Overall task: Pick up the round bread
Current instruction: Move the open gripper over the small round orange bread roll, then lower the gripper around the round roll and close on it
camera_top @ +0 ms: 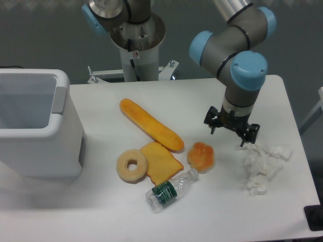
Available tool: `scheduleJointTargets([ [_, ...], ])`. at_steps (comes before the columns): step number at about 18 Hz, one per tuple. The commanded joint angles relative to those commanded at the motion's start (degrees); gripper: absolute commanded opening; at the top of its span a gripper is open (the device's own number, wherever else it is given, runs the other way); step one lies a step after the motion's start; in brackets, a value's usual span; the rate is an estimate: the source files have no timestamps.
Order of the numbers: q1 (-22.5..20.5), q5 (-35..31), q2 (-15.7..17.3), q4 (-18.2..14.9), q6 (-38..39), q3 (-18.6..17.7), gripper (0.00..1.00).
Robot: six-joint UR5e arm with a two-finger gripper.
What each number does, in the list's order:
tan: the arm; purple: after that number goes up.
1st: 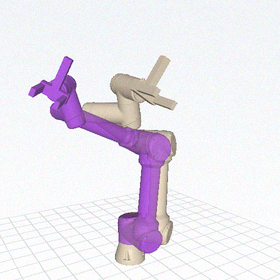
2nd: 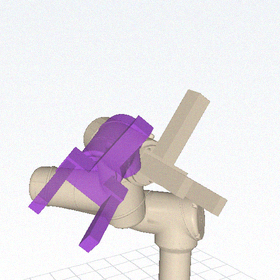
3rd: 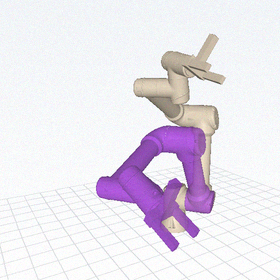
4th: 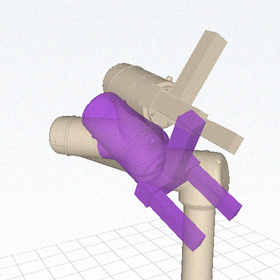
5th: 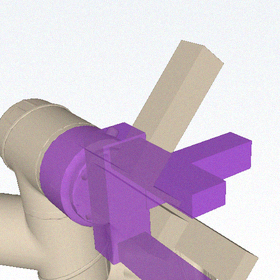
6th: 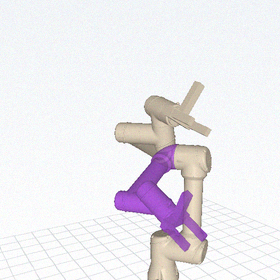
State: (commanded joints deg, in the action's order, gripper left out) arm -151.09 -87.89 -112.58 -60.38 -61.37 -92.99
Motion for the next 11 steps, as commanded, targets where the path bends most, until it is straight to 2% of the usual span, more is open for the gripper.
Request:
scheduleJointTargets([
  [3,0.97,0.09,-0.27,0.0,6.69,0.0,1.0],
  [11,3.08,-0.09,-2.11,-0.09,8.73,-0.09,1.0],
])
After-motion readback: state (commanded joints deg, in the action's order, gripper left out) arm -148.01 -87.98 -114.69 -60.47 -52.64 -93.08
